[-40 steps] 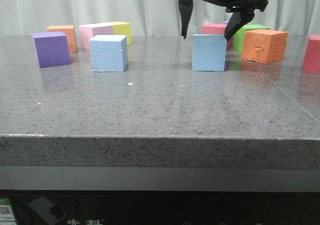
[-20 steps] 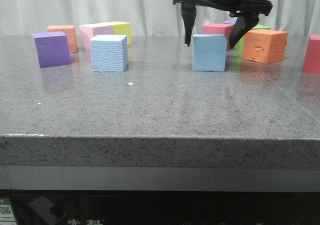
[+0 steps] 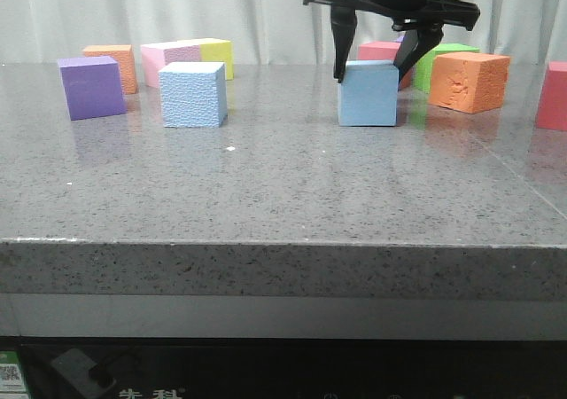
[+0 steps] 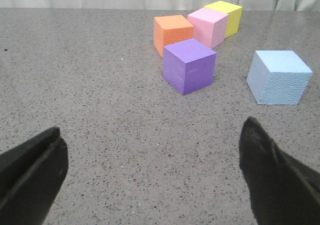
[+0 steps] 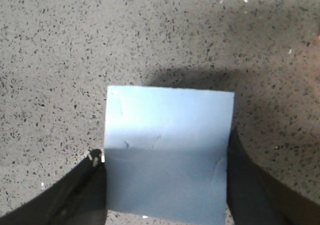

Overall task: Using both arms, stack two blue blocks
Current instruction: 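Close the right gripper on the blue cube and carry it toward the center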

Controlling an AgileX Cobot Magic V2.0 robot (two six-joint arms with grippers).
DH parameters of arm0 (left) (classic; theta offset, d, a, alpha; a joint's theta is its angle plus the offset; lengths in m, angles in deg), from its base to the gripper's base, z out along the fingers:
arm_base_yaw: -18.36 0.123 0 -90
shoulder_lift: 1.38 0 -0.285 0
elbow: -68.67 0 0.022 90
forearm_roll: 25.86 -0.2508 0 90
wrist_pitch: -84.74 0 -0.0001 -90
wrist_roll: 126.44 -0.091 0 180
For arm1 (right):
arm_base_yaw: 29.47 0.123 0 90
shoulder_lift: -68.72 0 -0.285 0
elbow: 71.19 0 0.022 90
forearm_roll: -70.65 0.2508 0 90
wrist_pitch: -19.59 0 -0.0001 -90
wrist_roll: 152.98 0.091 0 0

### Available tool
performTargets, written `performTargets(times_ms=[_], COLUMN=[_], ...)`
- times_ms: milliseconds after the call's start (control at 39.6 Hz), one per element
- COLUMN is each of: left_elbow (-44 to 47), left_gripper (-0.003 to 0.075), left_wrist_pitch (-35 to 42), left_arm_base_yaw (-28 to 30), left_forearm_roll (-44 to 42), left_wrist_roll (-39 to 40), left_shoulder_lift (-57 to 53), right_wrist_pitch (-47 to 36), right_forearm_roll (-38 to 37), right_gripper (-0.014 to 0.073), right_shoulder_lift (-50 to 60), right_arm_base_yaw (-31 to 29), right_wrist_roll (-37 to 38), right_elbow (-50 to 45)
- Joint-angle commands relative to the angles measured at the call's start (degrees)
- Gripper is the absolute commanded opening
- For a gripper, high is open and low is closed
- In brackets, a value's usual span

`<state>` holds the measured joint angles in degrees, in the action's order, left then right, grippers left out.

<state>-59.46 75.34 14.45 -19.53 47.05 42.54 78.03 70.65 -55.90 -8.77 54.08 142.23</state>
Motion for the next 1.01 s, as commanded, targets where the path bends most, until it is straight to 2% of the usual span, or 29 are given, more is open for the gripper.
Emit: performTargets(times_ms=[0,379,732,984], left_elbow=[-2.05,-2.05,-2.05,-2.05], left_gripper=[0.0680,0.0680,0.0680,0.0680], left_wrist_pitch=[4.92,4.92,4.92,4.92], left_arm_base_yaw=[-0.04,-0.04,-0.04,-0.04], left_forearm_roll=[0.46,0.46,0.46,0.46], left_wrist_roll=[0.31,0.31,0.31,0.31], left_shoulder_lift=[0.29,0.29,0.29,0.29], right_wrist_pitch=[-2.26,1.10,2.99,2.44], right_forearm_roll=[0.00,-0.62,-0.39,1.64], right_gripper=[0.0295,0.0295,0.0295,0.0296], right_shoulder_lift=[3.30,8.75,9.14,7.62], right_arm_base_yaw=[-0.18,0.81,9.55,10.86], right_wrist_roll=[-0.02,-0.02,1.60,3.66], right_elbow=[2.01,2.01,1.23,-2.04])
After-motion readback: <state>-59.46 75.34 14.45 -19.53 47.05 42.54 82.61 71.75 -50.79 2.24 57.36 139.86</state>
